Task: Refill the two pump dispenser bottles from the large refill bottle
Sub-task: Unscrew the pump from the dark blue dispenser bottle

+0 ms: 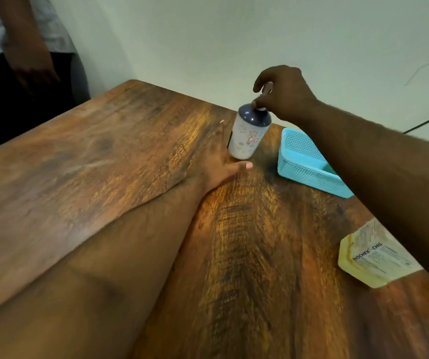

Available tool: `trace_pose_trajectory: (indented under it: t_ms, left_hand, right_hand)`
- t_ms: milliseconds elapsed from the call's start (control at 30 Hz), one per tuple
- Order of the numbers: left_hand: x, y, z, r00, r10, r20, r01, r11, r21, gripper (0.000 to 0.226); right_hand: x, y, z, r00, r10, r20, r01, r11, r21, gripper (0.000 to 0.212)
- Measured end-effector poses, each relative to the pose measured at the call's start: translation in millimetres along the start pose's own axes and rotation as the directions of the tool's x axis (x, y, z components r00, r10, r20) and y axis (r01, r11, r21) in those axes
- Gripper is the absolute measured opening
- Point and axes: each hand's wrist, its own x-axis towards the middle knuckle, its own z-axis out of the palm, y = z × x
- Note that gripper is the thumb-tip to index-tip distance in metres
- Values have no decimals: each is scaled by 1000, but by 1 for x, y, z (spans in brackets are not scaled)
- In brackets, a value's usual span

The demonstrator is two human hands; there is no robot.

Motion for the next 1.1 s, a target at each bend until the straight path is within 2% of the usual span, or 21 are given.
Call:
trace_pose_trajectory:
  t_ms: [167, 267, 333, 433, 533, 600, 667, 867, 967, 1100]
  left_hand:
    - [-33, 16, -10, 987, 51, -151, -72, 988, -137, 107]
    - [-72, 46, 4, 977, 57, -206, -127, 930, -345, 96]
    - [-97, 67, 10, 970, 48, -238, -152, 883, -444, 86]
    - [-121, 89, 12, 984, 81, -156, -155, 822, -549, 86]
    - [-138, 95, 21, 989, 143, 37, -90, 781, -619, 91]
    - [-146, 92, 29, 983, 135, 122, -32, 789, -614, 86]
    - [-148, 84, 36, 980, 127, 150, -15, 808, -589, 84]
    - [-136, 69, 38, 958, 165, 233, -21, 854, -519, 89]
    - [-128, 62, 35, 957, 180, 227, -47, 870, -490, 95]
    - [-124, 55, 36, 955, 198, 220, -84, 894, -440, 98]
  right_hand:
    - [-66, -40, -43, 999, -52, -4, 52, 983, 178, 44]
    - [-122, -53, -67, 994, -17, -111, 55, 936, 348, 51]
    - [-156, -56, -74, 979, 56, -194, 56, 850, 524, 51]
    - [-201, -55, -79, 947, 206, -247, 17, 736, 677, 42]
    - [-229, -50, -76, 935, 296, -195, -27, 607, 794, 28]
    - [-240, -44, -71, 936, 306, -172, -48, 597, 801, 22]
    - [-247, -36, -64, 946, 288, -150, -54, 593, 804, 19]
    - [-253, -13, -49, 973, 224, -56, -51, 443, 895, 23]
    - [-250, -5, -37, 969, 244, -34, -59, 364, 929, 26]
    - [-247, 1, -15, 937, 345, -60, -68, 348, 935, 36]
